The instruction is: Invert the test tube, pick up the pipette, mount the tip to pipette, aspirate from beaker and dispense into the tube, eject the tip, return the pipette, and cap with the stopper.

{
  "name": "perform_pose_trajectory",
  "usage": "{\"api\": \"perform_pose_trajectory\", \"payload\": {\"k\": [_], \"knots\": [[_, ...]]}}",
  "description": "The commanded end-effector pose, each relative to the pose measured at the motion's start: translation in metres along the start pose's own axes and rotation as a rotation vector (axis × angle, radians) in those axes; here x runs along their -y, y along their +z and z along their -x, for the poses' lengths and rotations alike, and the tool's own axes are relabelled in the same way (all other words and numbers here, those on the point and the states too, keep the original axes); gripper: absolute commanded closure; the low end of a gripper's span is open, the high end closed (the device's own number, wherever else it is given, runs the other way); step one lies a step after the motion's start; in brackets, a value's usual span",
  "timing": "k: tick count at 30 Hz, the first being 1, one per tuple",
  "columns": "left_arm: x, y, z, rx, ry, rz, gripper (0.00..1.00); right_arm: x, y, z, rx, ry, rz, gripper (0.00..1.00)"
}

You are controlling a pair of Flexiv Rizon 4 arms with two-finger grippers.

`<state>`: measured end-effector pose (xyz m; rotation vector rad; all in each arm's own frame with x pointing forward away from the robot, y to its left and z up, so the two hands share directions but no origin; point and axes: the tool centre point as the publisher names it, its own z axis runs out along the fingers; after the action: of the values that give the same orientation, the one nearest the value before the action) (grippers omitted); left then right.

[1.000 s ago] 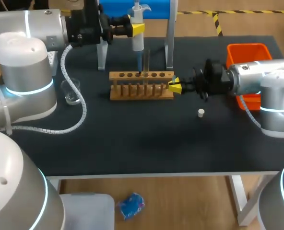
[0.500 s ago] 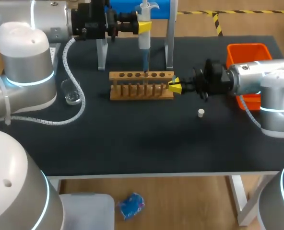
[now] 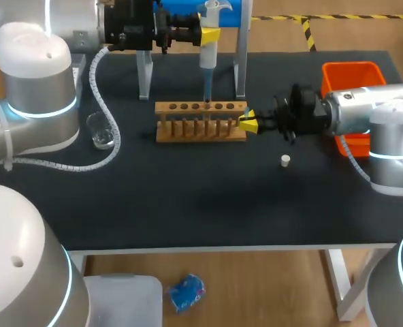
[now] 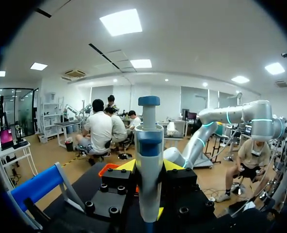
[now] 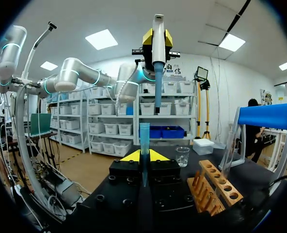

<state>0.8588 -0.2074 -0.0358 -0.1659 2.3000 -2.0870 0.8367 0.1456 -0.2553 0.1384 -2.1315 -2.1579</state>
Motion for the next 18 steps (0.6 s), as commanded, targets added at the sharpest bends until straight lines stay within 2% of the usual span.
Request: {"api": "perform_pose_trajectory", "payload": {"k": [1,18], "knots": [[-0.0009,0.0021,0.0014,-0.007,-0.003,-0.04,1.0,-0.0001,-0.0006,-0.0009,0.002,-0.001,0.0,1.0],[0.0014,0.0039,-0.0031,-0.032,0.071,-0.049,1.0,-0.0001,-0.0006,-0.0009,0.002,-0.001,0.0,1.0]]}}
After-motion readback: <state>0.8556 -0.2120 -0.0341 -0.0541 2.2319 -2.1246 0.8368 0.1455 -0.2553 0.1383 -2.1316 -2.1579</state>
